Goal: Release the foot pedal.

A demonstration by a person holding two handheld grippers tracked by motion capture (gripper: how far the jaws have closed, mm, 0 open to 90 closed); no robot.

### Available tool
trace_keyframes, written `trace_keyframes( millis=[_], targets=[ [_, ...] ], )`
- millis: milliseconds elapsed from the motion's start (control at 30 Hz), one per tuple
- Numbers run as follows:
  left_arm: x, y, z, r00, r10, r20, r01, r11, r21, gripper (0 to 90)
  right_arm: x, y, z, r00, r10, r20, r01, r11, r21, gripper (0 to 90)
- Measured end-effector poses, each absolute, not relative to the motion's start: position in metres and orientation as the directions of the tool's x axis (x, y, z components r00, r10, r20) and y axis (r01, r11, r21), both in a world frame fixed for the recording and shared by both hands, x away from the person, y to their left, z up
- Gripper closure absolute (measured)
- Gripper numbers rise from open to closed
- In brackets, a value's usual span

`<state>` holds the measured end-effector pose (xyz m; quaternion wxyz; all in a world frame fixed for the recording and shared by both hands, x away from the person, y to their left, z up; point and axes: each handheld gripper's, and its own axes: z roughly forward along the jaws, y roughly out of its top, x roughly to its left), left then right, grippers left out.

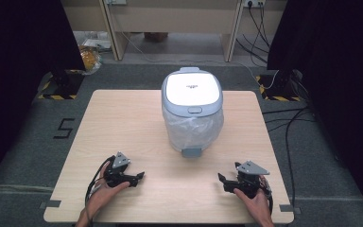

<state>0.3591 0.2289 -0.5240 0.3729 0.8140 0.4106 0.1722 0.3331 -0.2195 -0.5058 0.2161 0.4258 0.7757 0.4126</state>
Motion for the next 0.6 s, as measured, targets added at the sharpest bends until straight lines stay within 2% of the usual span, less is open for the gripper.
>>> trace_keyframes(
  millis=[600],
  targets=[
    [0.359,0.229,-0.524,0.604,0.797,-0.026,0.54,-0.385,0.749,15.2,0.306,-0.233,-0.513,-0.525,0.851,0.03,0.506,0.283,0.815,15.7]
  ],
)
